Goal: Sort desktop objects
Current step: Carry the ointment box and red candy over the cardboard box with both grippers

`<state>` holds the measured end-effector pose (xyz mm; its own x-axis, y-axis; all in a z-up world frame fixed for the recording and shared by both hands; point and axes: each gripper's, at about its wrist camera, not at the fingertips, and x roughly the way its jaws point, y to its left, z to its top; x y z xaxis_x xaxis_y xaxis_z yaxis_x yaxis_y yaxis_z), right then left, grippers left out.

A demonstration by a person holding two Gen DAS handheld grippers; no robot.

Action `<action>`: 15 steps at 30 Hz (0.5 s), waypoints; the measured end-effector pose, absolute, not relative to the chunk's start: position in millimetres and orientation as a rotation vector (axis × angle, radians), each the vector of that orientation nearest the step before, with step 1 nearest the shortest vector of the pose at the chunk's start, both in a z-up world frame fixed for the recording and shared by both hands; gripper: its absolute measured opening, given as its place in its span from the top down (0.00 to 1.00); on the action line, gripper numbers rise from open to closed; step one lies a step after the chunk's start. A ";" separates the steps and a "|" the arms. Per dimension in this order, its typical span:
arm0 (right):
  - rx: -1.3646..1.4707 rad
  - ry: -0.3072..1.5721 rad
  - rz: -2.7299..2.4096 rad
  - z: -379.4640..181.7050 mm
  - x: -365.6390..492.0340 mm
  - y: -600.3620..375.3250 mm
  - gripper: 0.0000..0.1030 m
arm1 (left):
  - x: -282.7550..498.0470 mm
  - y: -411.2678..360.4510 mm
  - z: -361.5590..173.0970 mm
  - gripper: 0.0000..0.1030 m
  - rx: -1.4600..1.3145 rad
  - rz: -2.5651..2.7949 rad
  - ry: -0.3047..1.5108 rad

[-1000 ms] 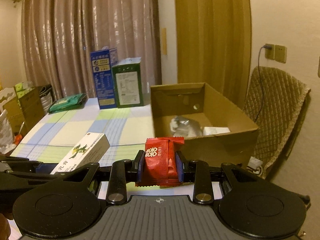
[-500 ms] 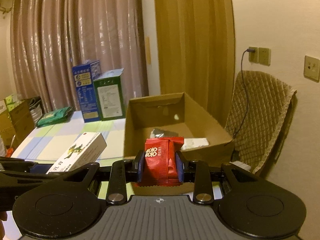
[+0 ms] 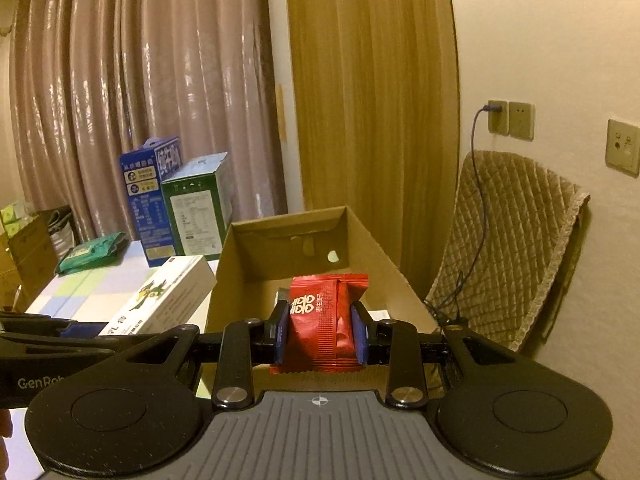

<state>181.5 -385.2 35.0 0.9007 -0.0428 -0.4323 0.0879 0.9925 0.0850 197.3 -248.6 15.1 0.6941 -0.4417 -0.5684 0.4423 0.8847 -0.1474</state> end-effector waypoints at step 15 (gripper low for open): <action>0.087 0.467 -0.052 30.6 215.6 -400.1 0.72 | 226.9 -269.4 15.7 0.68 0.002 -0.506 0.641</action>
<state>215.6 -400.1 30.6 0.8919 -0.0304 -0.4513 0.0704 0.9949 0.0721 226.9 -269.4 15.7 0.6849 -0.4508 -0.5724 0.4519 0.8791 -0.1516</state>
